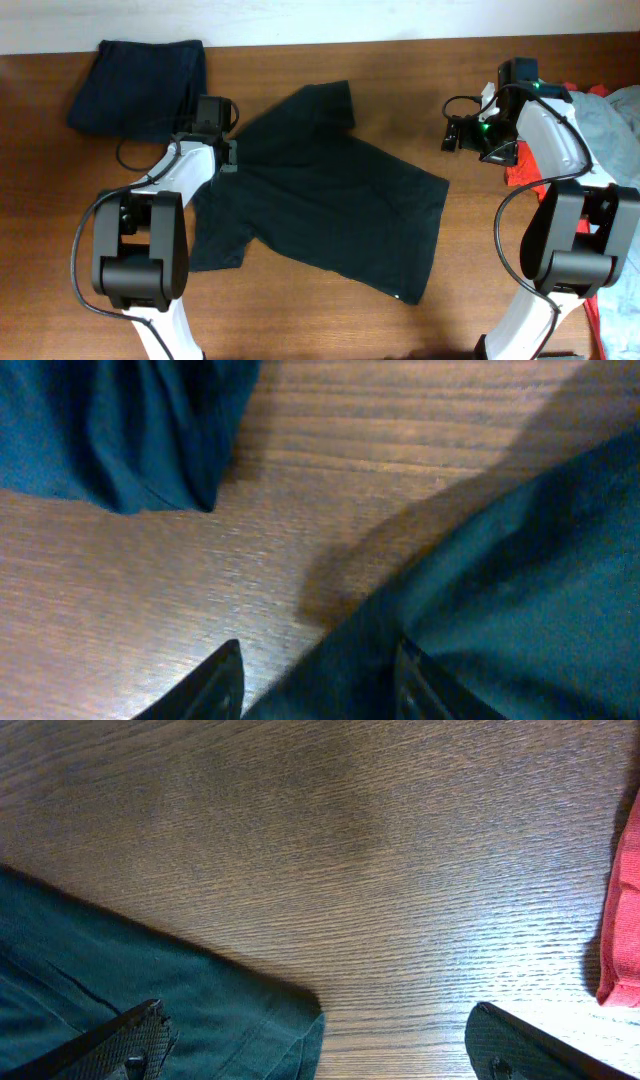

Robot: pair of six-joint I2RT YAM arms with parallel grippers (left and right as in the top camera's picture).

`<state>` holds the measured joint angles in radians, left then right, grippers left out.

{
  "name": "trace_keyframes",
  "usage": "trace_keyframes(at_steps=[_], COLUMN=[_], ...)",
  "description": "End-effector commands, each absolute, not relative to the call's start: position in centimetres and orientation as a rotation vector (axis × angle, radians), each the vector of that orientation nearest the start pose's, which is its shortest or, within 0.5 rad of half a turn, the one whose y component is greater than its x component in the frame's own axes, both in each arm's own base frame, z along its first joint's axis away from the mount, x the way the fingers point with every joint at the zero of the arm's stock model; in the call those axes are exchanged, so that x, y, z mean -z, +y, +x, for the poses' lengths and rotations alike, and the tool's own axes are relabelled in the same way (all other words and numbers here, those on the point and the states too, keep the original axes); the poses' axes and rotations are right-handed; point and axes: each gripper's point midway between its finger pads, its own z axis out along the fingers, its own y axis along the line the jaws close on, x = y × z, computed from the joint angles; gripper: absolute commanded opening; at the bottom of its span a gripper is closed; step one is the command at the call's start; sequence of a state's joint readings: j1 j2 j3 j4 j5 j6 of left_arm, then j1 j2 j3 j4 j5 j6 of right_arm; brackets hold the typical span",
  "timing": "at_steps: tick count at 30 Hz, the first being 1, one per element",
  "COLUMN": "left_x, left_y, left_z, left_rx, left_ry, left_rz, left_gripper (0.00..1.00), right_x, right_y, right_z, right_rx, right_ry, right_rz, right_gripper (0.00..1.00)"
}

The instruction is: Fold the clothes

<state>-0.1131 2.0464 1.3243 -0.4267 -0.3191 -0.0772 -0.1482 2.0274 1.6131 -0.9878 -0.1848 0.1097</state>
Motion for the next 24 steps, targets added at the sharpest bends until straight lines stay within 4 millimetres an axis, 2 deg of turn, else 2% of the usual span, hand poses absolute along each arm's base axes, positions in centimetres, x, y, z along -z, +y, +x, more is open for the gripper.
trace_keyframes(at_steps=[1, 2, 4, 5, 7, 9, 13, 15, 17, 18, 21, 22, 24], left_x=[-11.2, -12.7, -17.3, -18.9, -20.0, -20.5, -20.6, -20.6, -20.5, -20.2, -19.9, -19.9, -19.9], left_y=[-1.8, -2.4, -3.7, -3.8, -4.0, -3.9, -2.7, -0.8, 0.2, 0.8, 1.3, 1.3, 1.3], left_z=[49.4, 49.7, 50.1, 50.0, 49.8, 49.7, 49.7, 49.8, 49.7, 49.4, 49.2, 49.2, 49.2], left_rx=[-0.275, -0.241, -0.114, -0.064, -0.004, 0.065, 0.214, 0.2, 0.188, 0.182, 0.175, 0.175, 0.175], left_ry=[2.462, 2.433, 2.34, 2.309, 2.29, 2.286, 2.288, 2.283, 2.284, 2.297, 2.308, 2.308, 2.308], left_rz=[-0.072, -0.065, -0.092, -0.122, -0.124, -0.145, -0.237, -0.278, -0.303, -0.318, -0.334, -0.334, -0.334], left_gripper=[0.53, 0.54, 0.54, 0.54, 0.57, 0.61, 0.65, 0.81, 0.93, 0.99, 0.99, 0.99, 0.99], right_x=[-8.4, -8.4, -8.4, -8.7, -9.5, -10.5, -11.0, -11.2, -10.9, -10.9, -10.8, -10.6, -10.2], right_y=[-3.5, -3.5, -3.5, -3.7, -4.1, -4.4, -4.5, -3.8, -2.5, -2.7, -1.6, -1.0, 0.9], right_z=[43.1, 43.1, 43.2, 44.4, 46.8, 48.9, 49.9, 50.0, 49.1, 49.1, 47.8, 47.5, 47.0], right_rx=[-0.256, -0.256, -0.257, -0.25, -0.239, -0.228, -0.225, -0.279, -0.372, -0.356, -0.439, -0.43, -0.368], right_ry=[2.891, 2.891, 2.888, 2.836, 2.734, 2.642, 2.596, 2.593, 2.626, 2.628, 2.675, 2.692, 2.719], right_rz=[0.363, 0.363, 0.362, 0.348, 0.322, 0.299, 0.287, 0.272, 0.259, 0.263, 0.241, 0.174, -0.031], right_gripper=[0.99, 0.99, 0.99, 0.99, 0.99, 0.99, 0.99, 0.98, 0.98, 0.98, 0.97, 0.93, 0.93])
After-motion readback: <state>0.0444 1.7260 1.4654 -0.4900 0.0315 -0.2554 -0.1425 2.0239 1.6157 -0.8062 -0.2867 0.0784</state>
